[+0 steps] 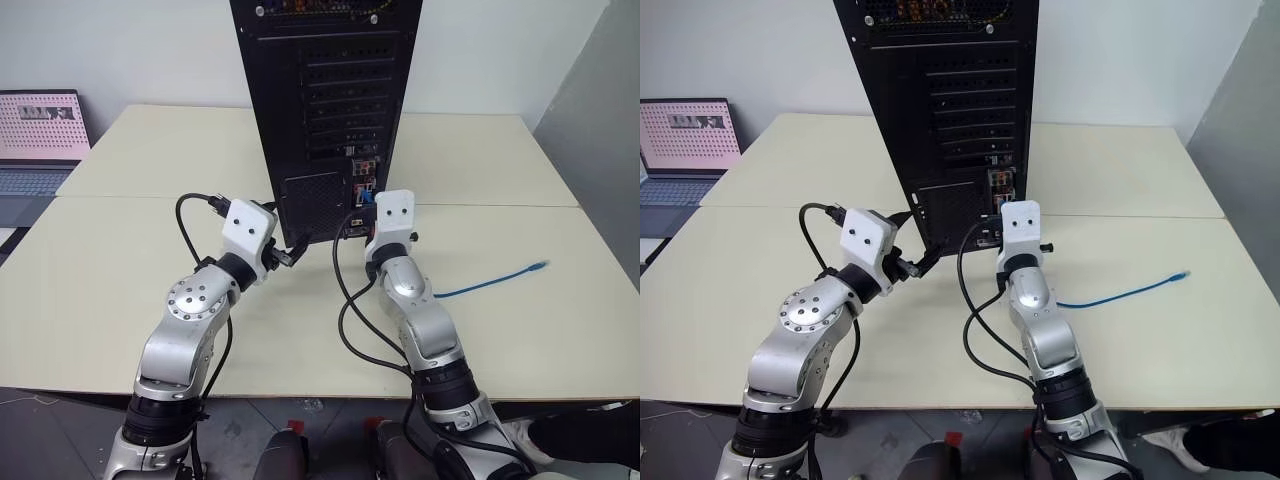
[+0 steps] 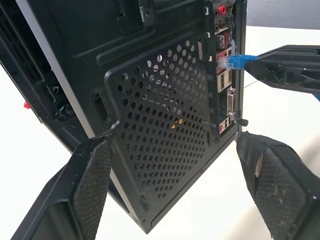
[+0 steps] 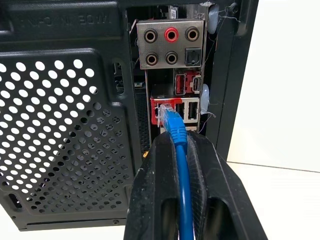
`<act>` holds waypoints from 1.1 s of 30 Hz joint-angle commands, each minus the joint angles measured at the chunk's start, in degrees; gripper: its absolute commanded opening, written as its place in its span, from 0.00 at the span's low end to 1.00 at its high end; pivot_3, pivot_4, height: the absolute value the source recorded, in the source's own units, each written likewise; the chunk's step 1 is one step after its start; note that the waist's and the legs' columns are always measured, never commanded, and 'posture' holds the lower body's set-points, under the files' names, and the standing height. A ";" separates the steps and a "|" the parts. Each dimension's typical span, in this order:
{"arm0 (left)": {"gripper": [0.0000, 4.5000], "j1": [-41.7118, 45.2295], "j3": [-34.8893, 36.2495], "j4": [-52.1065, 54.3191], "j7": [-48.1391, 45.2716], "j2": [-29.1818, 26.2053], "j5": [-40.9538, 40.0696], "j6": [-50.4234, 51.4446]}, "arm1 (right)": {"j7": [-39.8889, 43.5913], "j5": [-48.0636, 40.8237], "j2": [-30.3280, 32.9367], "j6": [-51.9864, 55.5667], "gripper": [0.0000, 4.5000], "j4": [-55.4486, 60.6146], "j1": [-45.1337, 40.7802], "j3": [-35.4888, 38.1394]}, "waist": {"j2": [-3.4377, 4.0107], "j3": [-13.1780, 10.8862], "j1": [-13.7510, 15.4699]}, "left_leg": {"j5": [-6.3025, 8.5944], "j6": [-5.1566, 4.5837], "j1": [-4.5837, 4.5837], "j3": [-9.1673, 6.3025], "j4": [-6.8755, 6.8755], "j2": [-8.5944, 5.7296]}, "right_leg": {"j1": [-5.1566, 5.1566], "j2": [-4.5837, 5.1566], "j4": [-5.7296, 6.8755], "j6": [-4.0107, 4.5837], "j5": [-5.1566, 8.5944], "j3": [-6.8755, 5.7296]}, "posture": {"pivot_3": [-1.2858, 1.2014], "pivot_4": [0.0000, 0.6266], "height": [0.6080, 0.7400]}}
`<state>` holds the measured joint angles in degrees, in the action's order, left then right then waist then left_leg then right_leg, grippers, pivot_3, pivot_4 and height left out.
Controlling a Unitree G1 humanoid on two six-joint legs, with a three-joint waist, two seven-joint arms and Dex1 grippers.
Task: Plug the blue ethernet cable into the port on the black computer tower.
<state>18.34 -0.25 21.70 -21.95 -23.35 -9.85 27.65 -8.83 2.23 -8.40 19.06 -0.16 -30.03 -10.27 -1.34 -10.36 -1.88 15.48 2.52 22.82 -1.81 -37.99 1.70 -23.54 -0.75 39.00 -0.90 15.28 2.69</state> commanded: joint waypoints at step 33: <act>0.90 0.15 1.04 4.20 -6.47 0.34 -6.95 -0.37 | -1.08 1.53 -3.59 -10.70 0.00 -12.92 -8.54 -2.61 | 0.00 0.00 -1.40 | 0.00 0.00 -0.12 0.07 0.00 0.03 | 0.01 -0.09 0.06 0.02 -0.01 0.08 | 0.52 0.24 1.00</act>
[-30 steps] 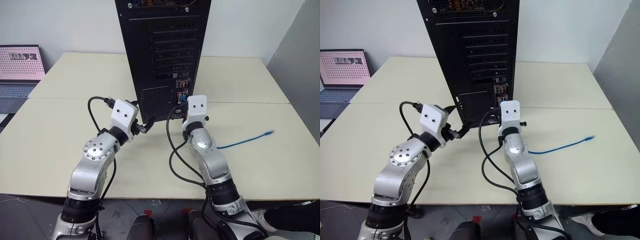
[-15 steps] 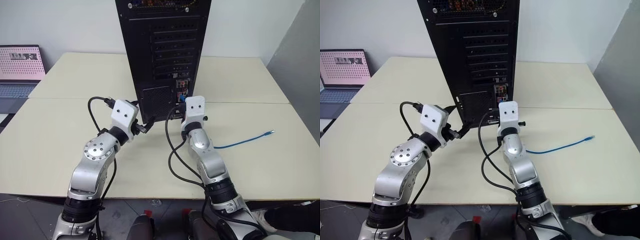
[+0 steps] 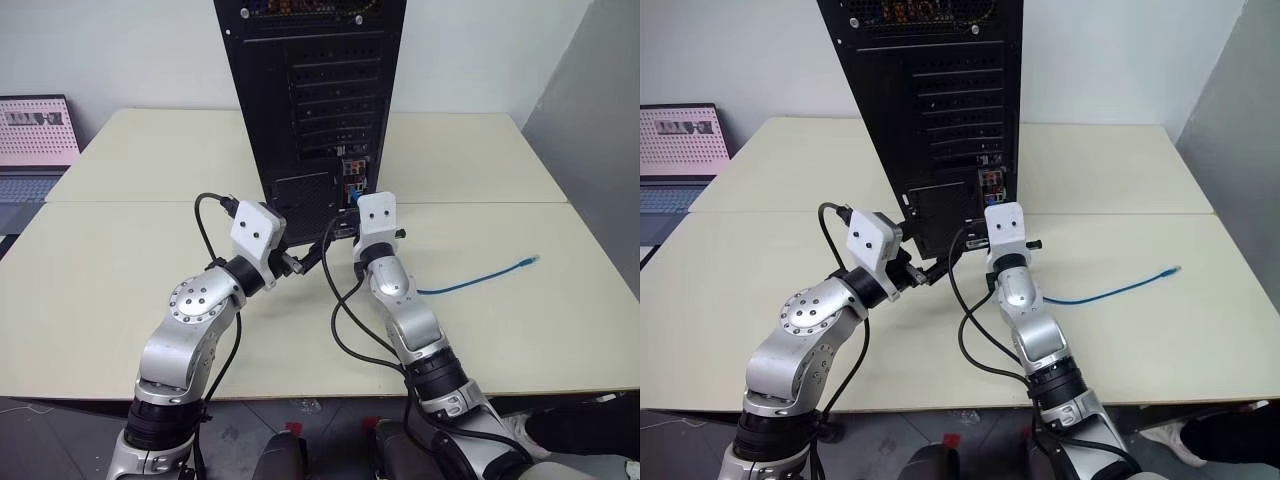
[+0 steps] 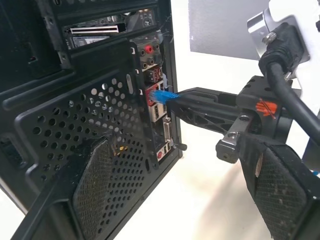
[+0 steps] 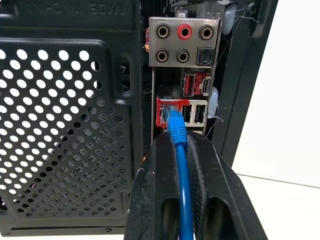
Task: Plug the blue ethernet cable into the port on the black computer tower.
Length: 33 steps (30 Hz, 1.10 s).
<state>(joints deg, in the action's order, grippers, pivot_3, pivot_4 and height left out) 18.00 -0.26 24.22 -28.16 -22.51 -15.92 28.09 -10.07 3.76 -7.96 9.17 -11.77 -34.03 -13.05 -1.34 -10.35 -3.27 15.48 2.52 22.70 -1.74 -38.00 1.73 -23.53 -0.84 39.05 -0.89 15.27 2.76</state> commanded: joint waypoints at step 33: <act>0.91 -0.53 2.58 -1.42 -2.37 -8.50 2.18 -0.76 | 26.17 -10.79 16.11 19.85 1.00 30.85 9.46 4.36 | 0.00 -0.02 1.07 | -0.02 0.03 0.20 -0.08 0.04 -0.05 | -0.12 0.12 -0.06 0.02 -0.02 -0.09 | 0.52 0.24 1.00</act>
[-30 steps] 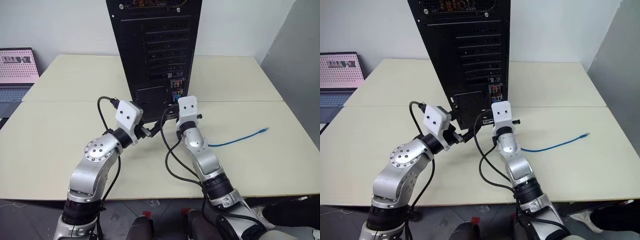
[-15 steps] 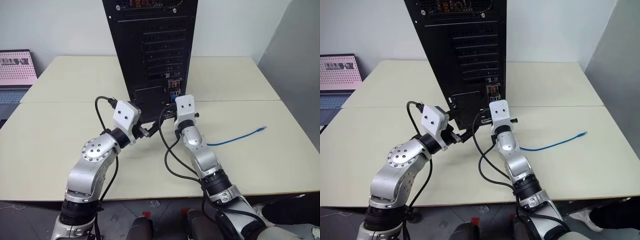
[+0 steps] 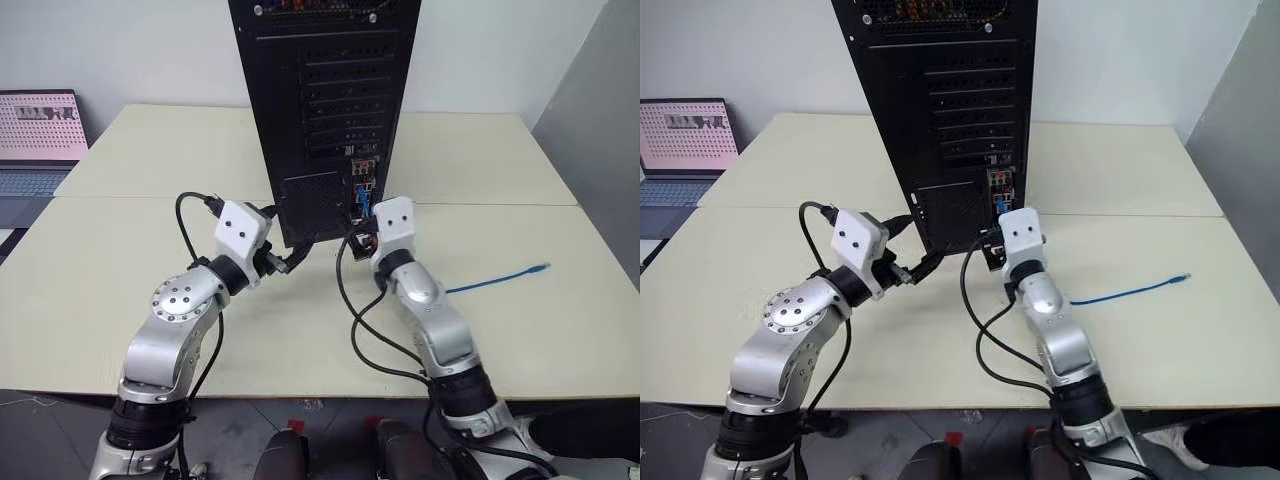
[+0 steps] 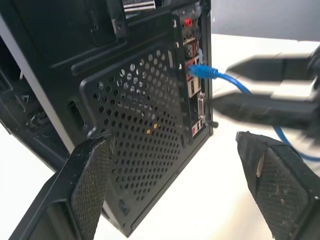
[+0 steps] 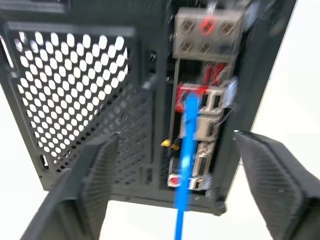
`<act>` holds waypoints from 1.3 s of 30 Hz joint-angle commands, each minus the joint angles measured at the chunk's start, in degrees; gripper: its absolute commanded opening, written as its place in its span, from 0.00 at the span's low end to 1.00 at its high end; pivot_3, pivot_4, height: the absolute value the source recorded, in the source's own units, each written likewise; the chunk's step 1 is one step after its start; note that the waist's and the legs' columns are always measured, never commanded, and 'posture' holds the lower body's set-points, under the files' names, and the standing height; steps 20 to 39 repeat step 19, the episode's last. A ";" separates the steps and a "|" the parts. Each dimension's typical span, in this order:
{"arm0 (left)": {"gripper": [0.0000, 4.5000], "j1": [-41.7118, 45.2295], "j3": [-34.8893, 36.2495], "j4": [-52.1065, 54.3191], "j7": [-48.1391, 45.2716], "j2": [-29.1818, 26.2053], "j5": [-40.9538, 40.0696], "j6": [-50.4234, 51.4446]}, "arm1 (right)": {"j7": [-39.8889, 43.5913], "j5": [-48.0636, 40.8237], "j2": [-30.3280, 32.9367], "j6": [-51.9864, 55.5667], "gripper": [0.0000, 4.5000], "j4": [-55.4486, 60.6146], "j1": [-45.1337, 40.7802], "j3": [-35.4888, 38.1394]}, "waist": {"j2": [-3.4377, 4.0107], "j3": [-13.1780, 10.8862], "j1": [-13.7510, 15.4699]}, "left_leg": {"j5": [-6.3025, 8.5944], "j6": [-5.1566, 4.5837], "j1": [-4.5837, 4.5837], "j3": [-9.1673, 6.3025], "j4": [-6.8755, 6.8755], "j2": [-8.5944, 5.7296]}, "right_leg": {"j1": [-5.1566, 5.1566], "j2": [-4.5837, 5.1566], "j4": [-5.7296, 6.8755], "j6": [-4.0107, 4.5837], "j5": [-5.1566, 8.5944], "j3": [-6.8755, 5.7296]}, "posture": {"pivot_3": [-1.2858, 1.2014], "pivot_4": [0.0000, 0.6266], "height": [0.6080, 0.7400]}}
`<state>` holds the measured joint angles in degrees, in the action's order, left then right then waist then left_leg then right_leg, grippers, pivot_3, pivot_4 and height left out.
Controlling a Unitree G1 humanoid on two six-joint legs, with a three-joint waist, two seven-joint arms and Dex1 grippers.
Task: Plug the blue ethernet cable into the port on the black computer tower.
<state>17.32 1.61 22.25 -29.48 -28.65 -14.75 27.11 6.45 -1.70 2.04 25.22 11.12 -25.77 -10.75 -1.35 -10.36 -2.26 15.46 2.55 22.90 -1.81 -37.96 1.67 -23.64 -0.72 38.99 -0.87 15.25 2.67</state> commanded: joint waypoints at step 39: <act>0.91 -4.76 9.13 -0.79 -13.55 -11.36 -6.81 -3.64 | 40.03 -28.74 34.86 3.87 1.00 11.87 3.81 20.51 | 0.01 -0.07 0.30 | 0.01 -0.01 -0.08 0.10 0.00 -0.01 | 0.06 -0.13 -0.03 0.00 0.02 0.03 | 0.52 0.24 1.00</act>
